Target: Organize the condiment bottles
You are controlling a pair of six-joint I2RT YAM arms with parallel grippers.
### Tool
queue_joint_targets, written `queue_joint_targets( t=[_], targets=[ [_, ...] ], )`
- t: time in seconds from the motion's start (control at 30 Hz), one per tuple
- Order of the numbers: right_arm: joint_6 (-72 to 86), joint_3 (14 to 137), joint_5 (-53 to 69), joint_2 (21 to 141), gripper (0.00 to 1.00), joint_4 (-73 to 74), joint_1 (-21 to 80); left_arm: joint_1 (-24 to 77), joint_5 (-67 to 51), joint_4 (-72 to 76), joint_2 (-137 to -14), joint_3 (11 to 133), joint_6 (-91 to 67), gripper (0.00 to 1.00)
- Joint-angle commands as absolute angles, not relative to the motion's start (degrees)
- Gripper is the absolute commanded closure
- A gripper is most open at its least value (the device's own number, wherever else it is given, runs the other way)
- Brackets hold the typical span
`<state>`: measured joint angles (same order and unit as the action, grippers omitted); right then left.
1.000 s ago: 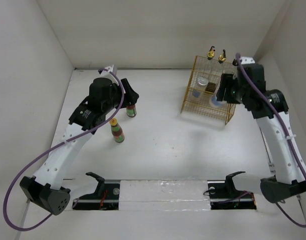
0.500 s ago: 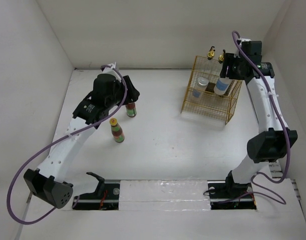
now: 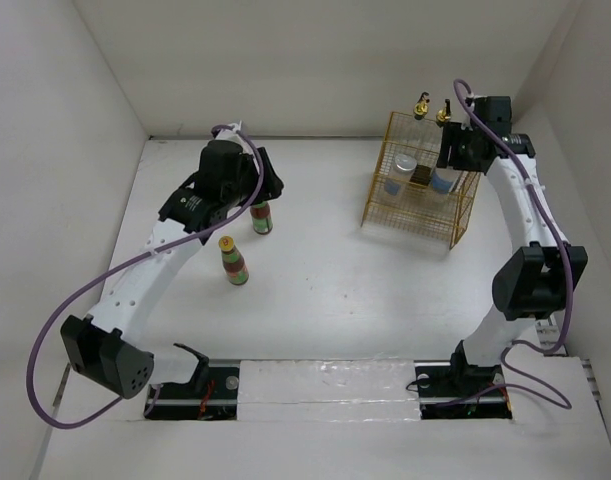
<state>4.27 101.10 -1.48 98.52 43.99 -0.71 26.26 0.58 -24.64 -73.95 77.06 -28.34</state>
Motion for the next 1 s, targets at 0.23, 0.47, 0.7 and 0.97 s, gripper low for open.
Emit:
queue_joint_targets(
  t=[0.23, 0.47, 0.7, 0.97],
  targets=[
    [3.78, 93.34, -2.02, 100.19, 0.4, 34.98, 0.79, 26.46, 1.23, -22.94, -76.28, 82.0, -26.98, 0.42],
    [3.78, 97.02, -2.02, 98.18, 0.08, 37.0, 0.79, 26.46, 1.23, -22.94, -76.82, 84.8, -26.98, 0.39],
    [0.71, 98.62, -0.63, 88.35, 0.17, 33.24, 6.49, 26.46, 3.15, -24.87, -78.66, 94.74, -26.46, 0.36],
    [0.27, 87.37, 10.27, 86.04, 0.99, 14.37, 29.93, 25.84, 16.94, -25.58, -71.99, 97.04, -33.65, 0.52]
  ],
)
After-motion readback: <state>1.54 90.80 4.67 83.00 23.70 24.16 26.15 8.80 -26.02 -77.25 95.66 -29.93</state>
